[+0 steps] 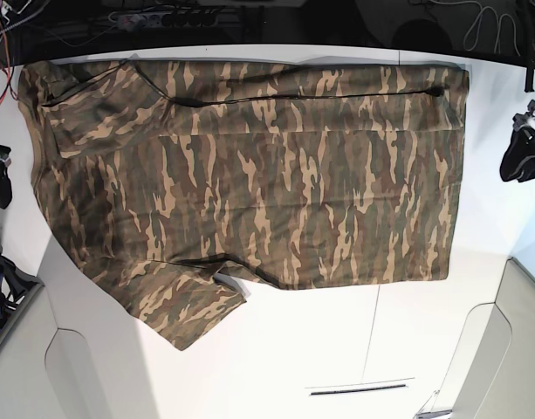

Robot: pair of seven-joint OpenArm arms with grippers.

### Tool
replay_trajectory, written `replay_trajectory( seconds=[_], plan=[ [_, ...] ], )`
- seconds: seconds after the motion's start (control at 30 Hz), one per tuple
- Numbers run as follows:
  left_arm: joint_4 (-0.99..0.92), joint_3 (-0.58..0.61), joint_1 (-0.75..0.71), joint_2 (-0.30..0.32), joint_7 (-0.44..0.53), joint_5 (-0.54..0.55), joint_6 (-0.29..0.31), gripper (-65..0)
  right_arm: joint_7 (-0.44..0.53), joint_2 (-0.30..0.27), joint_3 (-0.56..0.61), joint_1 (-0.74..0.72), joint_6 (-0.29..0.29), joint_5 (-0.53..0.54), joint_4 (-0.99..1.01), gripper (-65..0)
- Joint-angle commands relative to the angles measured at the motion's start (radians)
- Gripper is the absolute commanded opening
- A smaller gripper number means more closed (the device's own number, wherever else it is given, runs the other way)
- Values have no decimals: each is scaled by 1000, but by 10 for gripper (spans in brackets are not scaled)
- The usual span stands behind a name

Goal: Fold the T-shirt properly
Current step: 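Lower the held edge and lay the shirt flat, then release both grippers, then move both grippers to the shirt's hem corners and grasp them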

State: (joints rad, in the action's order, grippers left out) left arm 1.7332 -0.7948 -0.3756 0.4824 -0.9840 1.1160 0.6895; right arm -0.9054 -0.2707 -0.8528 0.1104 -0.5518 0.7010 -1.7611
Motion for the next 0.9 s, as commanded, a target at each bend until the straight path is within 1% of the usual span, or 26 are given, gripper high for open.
replay_trajectory(
  seconds=[0.0, 0.07, 0.13, 0.27, 0.37, 0.47, 0.57, 0.67, 0.77, 0.87],
  plan=[
    [12, 19, 15, 24, 45, -8, 9, -298, 39, -21, 11, -20, 0, -7, -13, -318],
    [4, 79, 33, 32, 103, -88, 9, -274, 71, -29, 49, -36, 14, -56, -3, -318],
    [-18, 143, 64, 43, 156, -166, 9, -274, 93, -40, 91, -63, 34, -101, 31, -318],
    [-117, 253, 174, 63, 207, -264, 9, -274, 133, -76, 167, -154, 44, -153, 189, -318],
    [-234, 311, 274, 84, 218, -292, 9, -274, 168, -99, 203, -240, 44, -180, 343, -318],
    [-373, 354, 377, 103, 238, -308, 9, -273, 216, -114, 214, -328, 43, -191, 504, -318],
    [-512, 395, 478, 119, 299, -334, 9, -267, 261, -117, 215, -415, 43, -236, 651, -318],
    [-654, 442, 583, 127, 341, -374, 9, -215, 302, -117, 215, -485, 43, -267, 770, -318],
    [-787, 489, 671, 127, 394, -426, 9, -213, 338, -117, 216, -531, 43, -291, 849, -318],
    [-923, 543, 745, 127, 480, -470, 9, -213, 368, -116, 226, -559, 44, -318, 898, -318]
  ],
)
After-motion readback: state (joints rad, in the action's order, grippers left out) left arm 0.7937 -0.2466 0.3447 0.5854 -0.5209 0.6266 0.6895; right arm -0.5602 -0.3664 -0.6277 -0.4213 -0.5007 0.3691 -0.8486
